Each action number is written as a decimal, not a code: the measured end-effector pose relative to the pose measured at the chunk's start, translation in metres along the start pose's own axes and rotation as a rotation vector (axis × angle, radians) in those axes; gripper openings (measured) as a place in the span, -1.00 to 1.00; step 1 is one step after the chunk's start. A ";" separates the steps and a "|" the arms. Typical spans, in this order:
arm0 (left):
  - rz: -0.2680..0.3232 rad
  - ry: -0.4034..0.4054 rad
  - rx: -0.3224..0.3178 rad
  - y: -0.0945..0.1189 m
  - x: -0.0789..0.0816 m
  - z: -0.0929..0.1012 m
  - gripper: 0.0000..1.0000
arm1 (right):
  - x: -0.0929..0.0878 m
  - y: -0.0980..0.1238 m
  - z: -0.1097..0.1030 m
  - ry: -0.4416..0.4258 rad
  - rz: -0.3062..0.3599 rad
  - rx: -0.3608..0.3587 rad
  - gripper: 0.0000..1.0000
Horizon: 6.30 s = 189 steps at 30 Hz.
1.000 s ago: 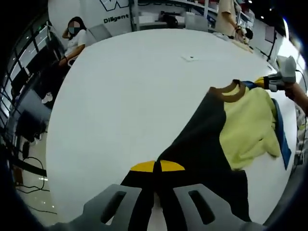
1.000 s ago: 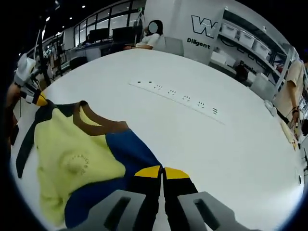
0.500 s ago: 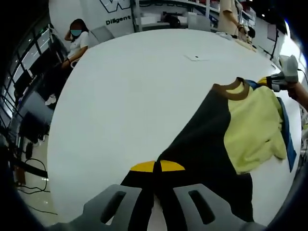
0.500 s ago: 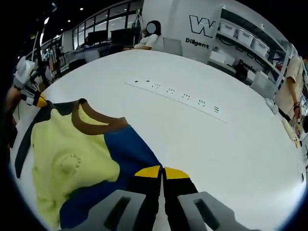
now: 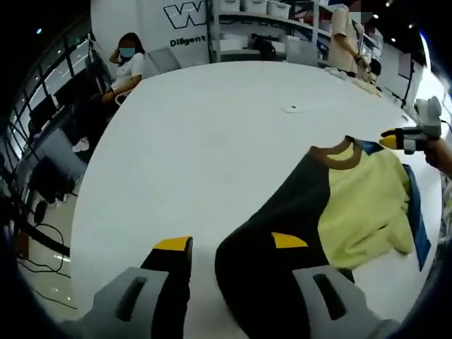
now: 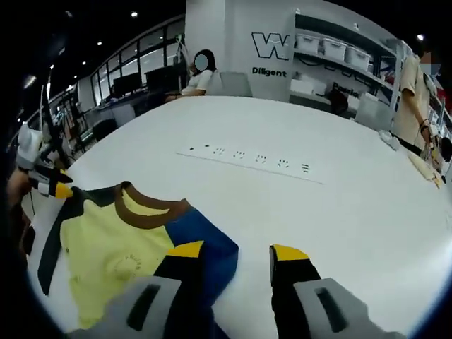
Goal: Fold the garment on the visible template until the final outline fits inside the template.
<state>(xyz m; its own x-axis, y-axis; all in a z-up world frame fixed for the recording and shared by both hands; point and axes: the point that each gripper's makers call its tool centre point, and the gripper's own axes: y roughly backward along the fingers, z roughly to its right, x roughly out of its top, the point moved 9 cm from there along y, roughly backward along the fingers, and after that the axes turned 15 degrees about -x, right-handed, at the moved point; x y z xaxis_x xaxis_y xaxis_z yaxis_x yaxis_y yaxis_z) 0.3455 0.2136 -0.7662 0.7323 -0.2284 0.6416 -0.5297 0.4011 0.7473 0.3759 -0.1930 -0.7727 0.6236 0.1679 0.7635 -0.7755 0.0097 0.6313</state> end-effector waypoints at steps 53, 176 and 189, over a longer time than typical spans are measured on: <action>0.096 -0.100 -0.408 0.007 -0.071 0.195 0.43 | -0.078 0.102 -0.051 0.022 0.016 0.082 -0.13; -0.377 -0.193 -0.533 0.085 -0.150 0.132 -1.00 | -0.071 0.058 0.108 0.340 -0.176 -0.221 -1.00; -0.430 -0.202 -0.476 0.098 -0.169 0.127 -1.00 | -0.071 0.051 0.118 0.338 -0.204 -0.248 -1.00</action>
<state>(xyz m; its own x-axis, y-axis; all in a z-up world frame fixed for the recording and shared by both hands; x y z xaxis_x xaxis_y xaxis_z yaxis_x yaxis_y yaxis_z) 0.1152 0.1789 -0.7794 0.7168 -0.5983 0.3579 0.0719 0.5741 0.8156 0.3036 -0.3205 -0.7788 0.7306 0.4495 0.5140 -0.6663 0.3045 0.6807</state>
